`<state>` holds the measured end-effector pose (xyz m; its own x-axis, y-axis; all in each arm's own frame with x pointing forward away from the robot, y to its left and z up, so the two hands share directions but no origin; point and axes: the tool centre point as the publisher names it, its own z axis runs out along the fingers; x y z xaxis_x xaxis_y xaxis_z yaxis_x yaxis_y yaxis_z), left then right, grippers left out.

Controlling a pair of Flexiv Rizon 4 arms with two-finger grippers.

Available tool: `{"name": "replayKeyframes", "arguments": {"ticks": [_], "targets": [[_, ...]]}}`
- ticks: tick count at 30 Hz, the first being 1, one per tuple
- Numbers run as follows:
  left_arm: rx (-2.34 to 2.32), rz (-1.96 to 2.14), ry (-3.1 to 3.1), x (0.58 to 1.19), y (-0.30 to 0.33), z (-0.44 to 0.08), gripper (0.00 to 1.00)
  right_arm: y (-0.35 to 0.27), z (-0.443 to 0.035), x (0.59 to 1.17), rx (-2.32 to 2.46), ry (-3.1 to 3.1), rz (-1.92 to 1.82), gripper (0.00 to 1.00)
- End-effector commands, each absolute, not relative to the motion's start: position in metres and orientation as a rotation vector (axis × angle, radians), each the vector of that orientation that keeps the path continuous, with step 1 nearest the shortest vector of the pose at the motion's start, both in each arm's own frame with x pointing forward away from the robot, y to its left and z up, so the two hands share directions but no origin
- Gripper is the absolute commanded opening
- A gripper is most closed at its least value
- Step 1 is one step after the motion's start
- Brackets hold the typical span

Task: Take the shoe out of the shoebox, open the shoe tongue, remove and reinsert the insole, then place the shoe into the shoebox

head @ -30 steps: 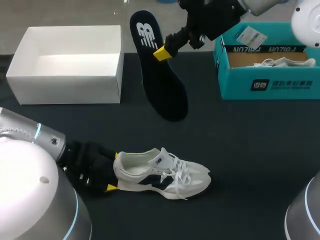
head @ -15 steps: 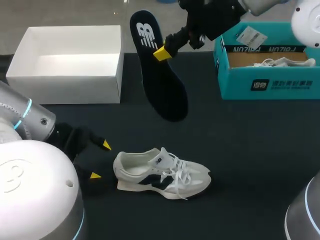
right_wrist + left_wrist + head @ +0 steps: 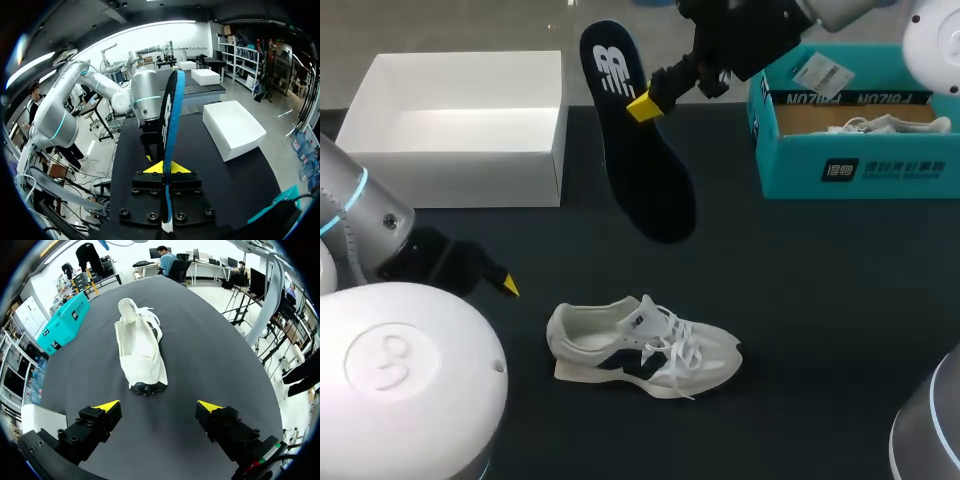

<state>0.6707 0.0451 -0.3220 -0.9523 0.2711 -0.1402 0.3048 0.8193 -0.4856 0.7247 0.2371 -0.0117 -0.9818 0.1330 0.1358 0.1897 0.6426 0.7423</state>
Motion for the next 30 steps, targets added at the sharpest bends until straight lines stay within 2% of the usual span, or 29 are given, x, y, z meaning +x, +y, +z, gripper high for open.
{"name": "replayKeyframes", "arguments": {"ticks": [1, 15, 30], "targets": [[0.471, -0.719, 2.946, 0.662, 0.054, -0.299, 1.0, 0.238, -0.013, 0.725, -0.276, -2.785, -1.27, 0.0], [0.448, -0.698, 2.957, 0.662, 0.051, -0.298, 1.0, 0.238, -0.013, 0.725, -0.276, -2.785, -1.27, 0.0], [0.448, -0.698, 2.957, 0.662, 0.051, -0.298, 1.0, 0.222, 0.02, 0.715, -0.304, -2.828, -1.249, 0.0]]}}
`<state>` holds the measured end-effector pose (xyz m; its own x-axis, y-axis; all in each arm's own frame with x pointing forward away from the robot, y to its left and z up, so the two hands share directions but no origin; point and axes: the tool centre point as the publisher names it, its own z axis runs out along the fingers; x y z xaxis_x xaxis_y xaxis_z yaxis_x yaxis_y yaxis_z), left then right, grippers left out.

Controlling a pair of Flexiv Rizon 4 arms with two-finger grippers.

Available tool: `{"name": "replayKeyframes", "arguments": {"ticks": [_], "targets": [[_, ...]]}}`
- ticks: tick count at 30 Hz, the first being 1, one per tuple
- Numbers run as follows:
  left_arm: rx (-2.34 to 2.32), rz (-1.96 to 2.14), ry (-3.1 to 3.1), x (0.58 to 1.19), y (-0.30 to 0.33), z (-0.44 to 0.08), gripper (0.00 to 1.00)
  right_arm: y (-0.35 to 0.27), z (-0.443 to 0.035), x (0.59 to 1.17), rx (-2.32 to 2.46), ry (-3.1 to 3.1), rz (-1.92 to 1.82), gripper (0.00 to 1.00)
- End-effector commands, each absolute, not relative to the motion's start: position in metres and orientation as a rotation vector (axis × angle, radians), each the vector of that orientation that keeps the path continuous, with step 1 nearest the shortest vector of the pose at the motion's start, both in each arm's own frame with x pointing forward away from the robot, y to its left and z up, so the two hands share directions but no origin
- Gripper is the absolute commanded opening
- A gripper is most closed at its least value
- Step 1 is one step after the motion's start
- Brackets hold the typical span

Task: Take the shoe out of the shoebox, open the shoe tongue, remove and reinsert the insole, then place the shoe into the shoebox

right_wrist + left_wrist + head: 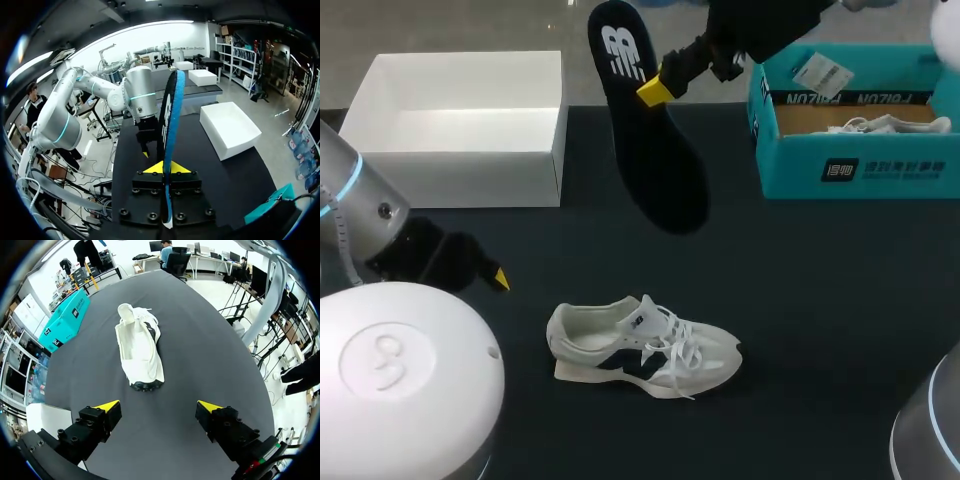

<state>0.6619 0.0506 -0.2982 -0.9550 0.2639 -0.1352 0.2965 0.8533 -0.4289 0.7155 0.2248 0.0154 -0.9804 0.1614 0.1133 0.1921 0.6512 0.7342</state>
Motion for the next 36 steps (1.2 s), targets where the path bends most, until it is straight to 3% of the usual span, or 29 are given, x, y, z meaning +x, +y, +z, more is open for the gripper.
{"name": "replayKeyframes", "arguments": {"ticks": [1, 10, 25, 36], "targets": [[0.448, -0.698, 2.957, 0.662, 0.051, -0.298, 1.0, 0.222, 0.02, 0.715, -0.305, -2.829, -1.245, 0.0], [0.448, -0.698, 2.957, 0.662, 0.051, -0.298, 1.0, 0.22, 0.019, 0.716, -0.309, -2.825, -1.238, 0.0], [0.497, -0.751, 2.959, 0.679, -0.05, -0.291, 1.0, 0.22, 0.019, 0.716, -0.309, -2.825, -1.238, 0.0], [0.424, -0.681, 2.985, 0.702, -0.112, -0.324, 1.0, 0.22, 0.019, 0.716, -0.309, -2.825, -1.238, 0.0]]}}
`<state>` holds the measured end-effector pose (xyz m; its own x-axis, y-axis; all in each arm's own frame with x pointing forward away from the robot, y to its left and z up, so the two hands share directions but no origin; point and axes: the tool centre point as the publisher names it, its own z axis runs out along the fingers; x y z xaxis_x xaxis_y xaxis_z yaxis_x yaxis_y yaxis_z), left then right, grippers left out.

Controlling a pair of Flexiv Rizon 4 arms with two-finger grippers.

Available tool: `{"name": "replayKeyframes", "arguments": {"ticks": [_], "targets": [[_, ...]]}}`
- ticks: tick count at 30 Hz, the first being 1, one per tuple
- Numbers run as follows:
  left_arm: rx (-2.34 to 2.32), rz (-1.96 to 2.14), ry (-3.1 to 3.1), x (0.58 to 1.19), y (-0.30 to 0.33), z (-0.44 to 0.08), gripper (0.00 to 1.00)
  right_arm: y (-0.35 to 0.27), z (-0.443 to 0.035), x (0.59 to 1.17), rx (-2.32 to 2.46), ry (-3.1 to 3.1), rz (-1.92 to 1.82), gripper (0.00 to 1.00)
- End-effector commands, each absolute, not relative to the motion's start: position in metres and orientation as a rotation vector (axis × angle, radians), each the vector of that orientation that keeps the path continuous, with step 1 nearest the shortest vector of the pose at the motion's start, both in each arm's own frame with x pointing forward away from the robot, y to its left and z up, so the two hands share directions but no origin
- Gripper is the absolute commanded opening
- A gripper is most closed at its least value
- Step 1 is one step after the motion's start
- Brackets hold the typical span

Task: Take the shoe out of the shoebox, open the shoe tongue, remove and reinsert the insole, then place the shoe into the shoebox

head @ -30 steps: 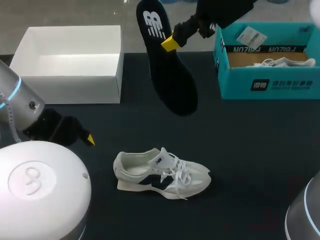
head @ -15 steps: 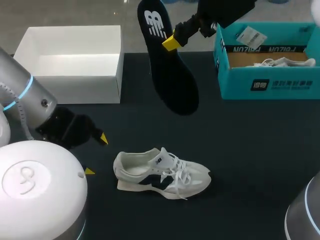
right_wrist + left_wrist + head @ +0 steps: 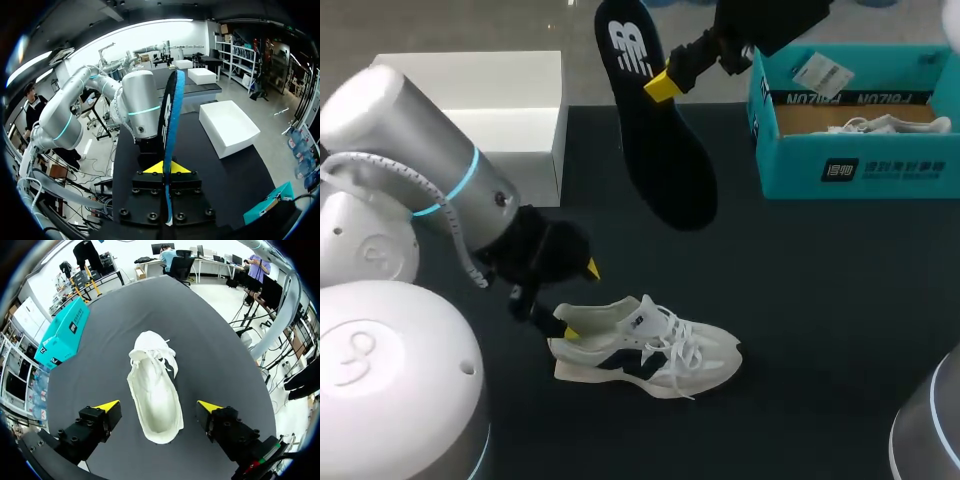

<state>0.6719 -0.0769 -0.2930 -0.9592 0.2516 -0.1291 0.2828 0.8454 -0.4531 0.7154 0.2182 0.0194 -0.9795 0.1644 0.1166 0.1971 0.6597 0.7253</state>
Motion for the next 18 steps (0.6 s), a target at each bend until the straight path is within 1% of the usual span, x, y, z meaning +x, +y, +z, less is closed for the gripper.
{"name": "replayKeyframes", "arguments": {"ticks": [1, 7, 18], "targets": [[0.43, -0.681, 2.991, 0.702, -0.115, -0.327, 1.0, 0.22, 0.019, 0.716, -0.309, -2.825, -1.238, 0.0], [0.417, -0.625, 3.011, 0.713, -0.124, -0.347, 1.0, 0.22, 0.019, 0.716, -0.309, -2.825, -1.238, 0.0], [0.373, -0.565, 3.065, 0.729, -0.114, -0.376, 1.0, 0.22, 0.019, 0.716, -0.309, -2.825, -1.238, 0.0]]}}
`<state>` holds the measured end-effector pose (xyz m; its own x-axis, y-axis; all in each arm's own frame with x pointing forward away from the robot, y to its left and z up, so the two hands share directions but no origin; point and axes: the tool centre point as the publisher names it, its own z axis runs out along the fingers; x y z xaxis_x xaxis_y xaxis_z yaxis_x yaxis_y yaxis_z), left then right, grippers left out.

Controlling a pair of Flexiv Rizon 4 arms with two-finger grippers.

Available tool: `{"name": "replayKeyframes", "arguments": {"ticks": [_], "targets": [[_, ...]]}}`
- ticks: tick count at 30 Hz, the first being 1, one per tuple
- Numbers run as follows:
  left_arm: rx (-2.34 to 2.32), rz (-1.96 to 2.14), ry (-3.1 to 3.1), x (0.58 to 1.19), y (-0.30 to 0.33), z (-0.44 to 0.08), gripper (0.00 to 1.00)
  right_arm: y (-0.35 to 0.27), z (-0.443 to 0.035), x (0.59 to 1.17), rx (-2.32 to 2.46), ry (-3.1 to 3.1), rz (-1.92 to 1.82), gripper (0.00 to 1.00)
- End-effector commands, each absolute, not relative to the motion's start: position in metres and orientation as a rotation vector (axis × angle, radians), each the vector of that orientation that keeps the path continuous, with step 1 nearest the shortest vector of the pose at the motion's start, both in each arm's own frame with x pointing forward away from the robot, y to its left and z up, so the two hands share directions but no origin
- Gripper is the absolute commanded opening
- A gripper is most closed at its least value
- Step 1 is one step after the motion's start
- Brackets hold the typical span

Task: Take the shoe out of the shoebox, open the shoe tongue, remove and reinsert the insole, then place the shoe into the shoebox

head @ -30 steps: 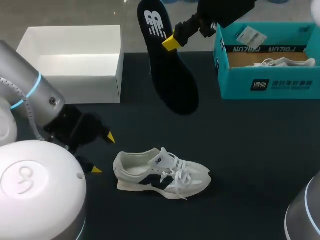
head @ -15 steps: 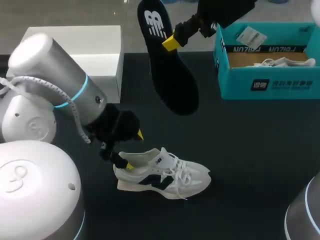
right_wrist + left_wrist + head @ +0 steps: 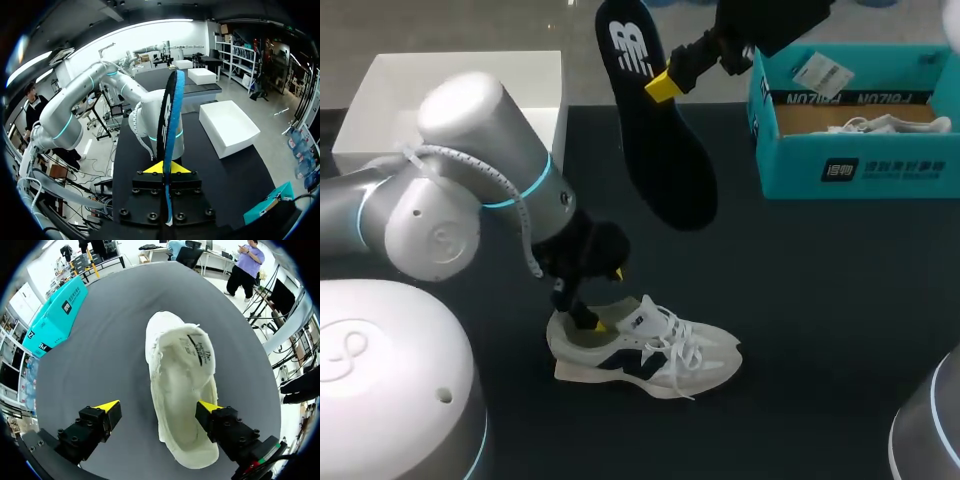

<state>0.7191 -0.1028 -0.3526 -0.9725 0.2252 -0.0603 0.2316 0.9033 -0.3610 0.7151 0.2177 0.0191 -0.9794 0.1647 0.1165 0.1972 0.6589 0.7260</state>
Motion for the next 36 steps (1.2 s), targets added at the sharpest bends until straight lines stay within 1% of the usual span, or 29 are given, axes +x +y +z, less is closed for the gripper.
{"name": "replayKeyframes", "arguments": {"ticks": [1, 2, 3, 5, 6, 21, 36], "targets": [[0.375, -0.558, 3.072, 0.729, -0.114, -0.378, 0.99, 0.22, 0.019, 0.716, -0.309, -2.825, -1.238, 0.0], [0.374, -0.547, 3.077, 0.729, -0.114, -0.382, 0.95, 0.22, 0.019, 0.716, -0.309, -2.825, -1.238, 0.0], [0.374, -0.529, 3.084, 0.728, -0.114, -0.386, 0.76, 0.22, 0.019, 0.716, -0.309, -2.825, -1.238, 0.0], [0.38, -0.526, 3.098, 0.725, -0.115, -0.392, 0.08, 0.22, 0.019, 0.716, -0.309, -2.825, -1.238, 0.0], [0.401, -0.523, 3.108, 0.723, -0.115, -0.394, 0.0, 0.22, 0.019, 0.716, -0.309, -2.825, -1.238, 0.0], [0.476, -0.573, 3.1, 0.713, -0.107, -0.388, 0.0, 0.219, 0.02, 0.717, -0.308, -2.825, -1.239, 0.0], [0.625, -0.624, 3.115, 0.714, -0.121, -0.375, 0.0, 0.171, 0.059, 0.714, -0.356, -2.91, -1.236, 0.0]]}}
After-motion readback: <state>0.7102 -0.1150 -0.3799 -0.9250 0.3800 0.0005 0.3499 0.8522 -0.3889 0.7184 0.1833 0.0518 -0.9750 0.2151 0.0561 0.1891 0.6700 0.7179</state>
